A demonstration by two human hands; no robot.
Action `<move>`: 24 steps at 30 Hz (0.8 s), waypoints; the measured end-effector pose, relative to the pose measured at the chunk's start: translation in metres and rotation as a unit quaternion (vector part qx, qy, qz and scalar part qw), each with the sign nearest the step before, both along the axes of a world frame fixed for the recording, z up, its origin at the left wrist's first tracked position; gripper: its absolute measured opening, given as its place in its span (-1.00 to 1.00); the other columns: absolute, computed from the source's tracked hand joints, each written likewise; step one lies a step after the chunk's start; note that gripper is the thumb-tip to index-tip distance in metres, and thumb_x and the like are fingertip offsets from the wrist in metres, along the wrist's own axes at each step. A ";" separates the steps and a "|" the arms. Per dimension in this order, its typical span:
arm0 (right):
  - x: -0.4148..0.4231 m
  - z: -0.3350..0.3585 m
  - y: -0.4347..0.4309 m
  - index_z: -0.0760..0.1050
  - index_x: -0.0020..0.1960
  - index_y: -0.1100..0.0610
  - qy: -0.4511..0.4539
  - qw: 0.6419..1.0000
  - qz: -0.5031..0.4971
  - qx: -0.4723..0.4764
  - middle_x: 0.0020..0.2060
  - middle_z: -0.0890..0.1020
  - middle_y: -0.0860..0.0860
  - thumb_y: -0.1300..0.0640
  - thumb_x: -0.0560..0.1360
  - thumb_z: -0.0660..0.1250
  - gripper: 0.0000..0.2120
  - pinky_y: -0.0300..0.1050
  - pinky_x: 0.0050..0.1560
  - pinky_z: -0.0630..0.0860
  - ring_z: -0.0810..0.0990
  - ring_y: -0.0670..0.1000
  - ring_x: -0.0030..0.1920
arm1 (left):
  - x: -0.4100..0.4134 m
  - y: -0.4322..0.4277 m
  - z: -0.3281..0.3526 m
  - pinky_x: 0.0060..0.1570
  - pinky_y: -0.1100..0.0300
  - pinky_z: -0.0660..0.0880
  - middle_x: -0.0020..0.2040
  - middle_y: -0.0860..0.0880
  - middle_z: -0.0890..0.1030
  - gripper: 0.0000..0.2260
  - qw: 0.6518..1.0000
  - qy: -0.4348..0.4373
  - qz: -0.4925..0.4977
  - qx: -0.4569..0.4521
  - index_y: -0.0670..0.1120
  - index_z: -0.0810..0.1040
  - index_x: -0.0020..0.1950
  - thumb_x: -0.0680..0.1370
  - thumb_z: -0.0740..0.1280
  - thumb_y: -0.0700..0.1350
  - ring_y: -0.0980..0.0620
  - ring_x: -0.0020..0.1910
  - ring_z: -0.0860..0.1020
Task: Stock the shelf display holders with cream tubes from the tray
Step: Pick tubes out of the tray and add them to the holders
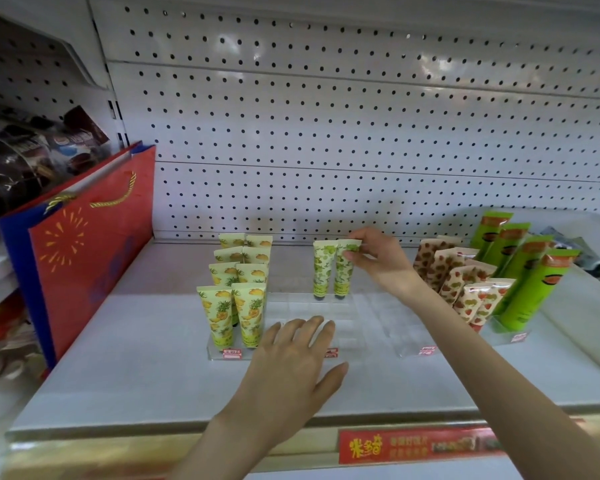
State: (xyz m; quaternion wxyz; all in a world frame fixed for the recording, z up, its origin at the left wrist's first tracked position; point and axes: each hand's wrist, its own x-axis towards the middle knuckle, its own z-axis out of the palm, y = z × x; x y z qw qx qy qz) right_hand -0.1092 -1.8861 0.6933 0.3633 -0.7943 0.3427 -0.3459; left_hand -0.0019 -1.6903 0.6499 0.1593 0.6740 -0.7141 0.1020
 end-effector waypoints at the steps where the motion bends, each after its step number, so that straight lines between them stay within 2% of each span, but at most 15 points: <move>1: 0.000 0.000 0.000 0.48 0.09 0.26 0.000 1.000 0.000 0.002 -0.06 0.58 0.06 0.32 0.48 0.35 -0.81 -0.48 -0.04 0.47 0.56 0.01 -0.01 | -0.001 0.001 0.000 -0.03 0.14 0.56 0.10 0.08 0.62 -0.54 1.000 0.001 -0.003 0.001 0.00 0.58 0.16 0.51 0.06 0.20 0.09 0.03 0.60; 6: -0.003 -0.001 0.000 0.48 0.12 0.24 0.008 1.000 0.002 0.014 -0.02 0.58 0.03 0.30 0.48 0.36 -0.78 -0.36 0.05 0.50 0.56 -0.01 0.02 | -0.002 0.004 0.002 -0.04 0.15 0.56 0.10 0.09 0.62 -0.54 1.000 0.009 -0.019 0.022 0.00 0.59 0.16 0.52 0.05 0.21 0.09 0.03 0.60; 10: -0.007 0.004 0.003 0.49 0.11 0.27 -0.015 1.000 0.005 0.016 -0.01 0.57 0.05 0.35 0.48 0.34 -0.79 -0.46 -0.02 0.47 0.55 0.00 0.01 | -0.002 0.008 0.006 -0.04 0.16 0.56 0.09 0.08 0.63 -0.54 0.999 0.016 -0.018 0.028 0.00 0.58 0.16 0.52 0.05 0.20 0.09 0.02 0.61; 15: -0.016 0.014 0.011 0.48 0.12 0.30 -0.039 0.999 0.005 0.011 0.00 0.57 0.07 0.39 0.49 0.30 -0.79 -0.46 -0.01 0.46 0.54 -0.03 0.02 | -0.004 0.015 0.014 -0.03 0.15 0.56 0.10 0.08 0.62 -0.54 0.997 0.025 -0.032 0.064 -0.01 0.57 0.18 0.53 0.05 0.20 0.09 0.03 0.60; 18: -0.024 0.024 0.020 0.51 0.09 0.23 -0.050 0.999 -0.010 -0.010 -0.03 0.57 -0.05 0.38 0.53 0.25 -0.82 -0.47 -0.08 0.45 0.54 -0.11 -0.02 | -0.005 0.021 0.021 -0.01 0.14 0.55 0.12 0.09 0.61 -0.55 0.997 0.033 -0.023 0.063 -0.01 0.56 0.20 0.55 0.03 0.18 0.09 0.06 0.59; 20: -0.031 0.033 0.029 0.53 0.08 0.16 -0.056 0.998 -0.021 -0.012 0.00 0.58 -0.11 0.29 0.56 0.23 -0.85 -0.45 -0.07 0.46 0.54 -0.19 -0.02 | -0.007 0.026 0.029 0.19 0.09 0.43 0.30 0.08 0.49 -0.49 0.995 0.046 -0.025 0.079 -0.01 0.42 0.36 0.57 -0.08 0.17 0.06 0.24 0.49; 21: -0.036 0.037 0.034 0.53 0.09 0.14 -0.061 0.998 -0.026 -0.020 0.02 0.59 -0.11 0.25 0.57 0.23 -0.85 -0.43 -0.04 0.46 0.54 -0.22 -0.01 | -0.007 0.026 0.031 0.32 0.10 0.29 0.41 0.08 0.35 -0.44 0.994 0.045 -0.035 0.089 0.01 0.28 0.45 0.55 -0.18 0.17 0.06 0.36 0.35; 22: -0.041 0.042 0.040 0.53 0.10 0.12 -0.061 0.997 -0.033 -0.032 0.03 0.60 -0.10 0.21 0.58 0.23 -0.85 -0.41 -0.01 0.46 0.54 -0.25 0.00 | -0.007 0.026 0.036 0.38 0.13 0.16 0.48 0.09 0.23 -0.41 0.994 0.042 -0.042 0.092 0.02 0.14 0.50 0.53 -0.26 0.17 0.07 0.43 0.22; 24: -0.055 0.052 0.056 0.52 0.13 0.08 -0.035 0.996 -0.056 -0.067 0.04 0.61 -0.10 0.15 0.59 0.21 -0.83 -0.37 0.04 0.45 0.54 -0.27 0.03 | -0.008 0.024 0.047 0.40 0.19 0.05 0.51 0.11 0.11 -0.43 0.995 0.041 -0.053 0.071 0.05 0.02 0.52 0.54 -0.30 0.16 0.10 0.46 0.11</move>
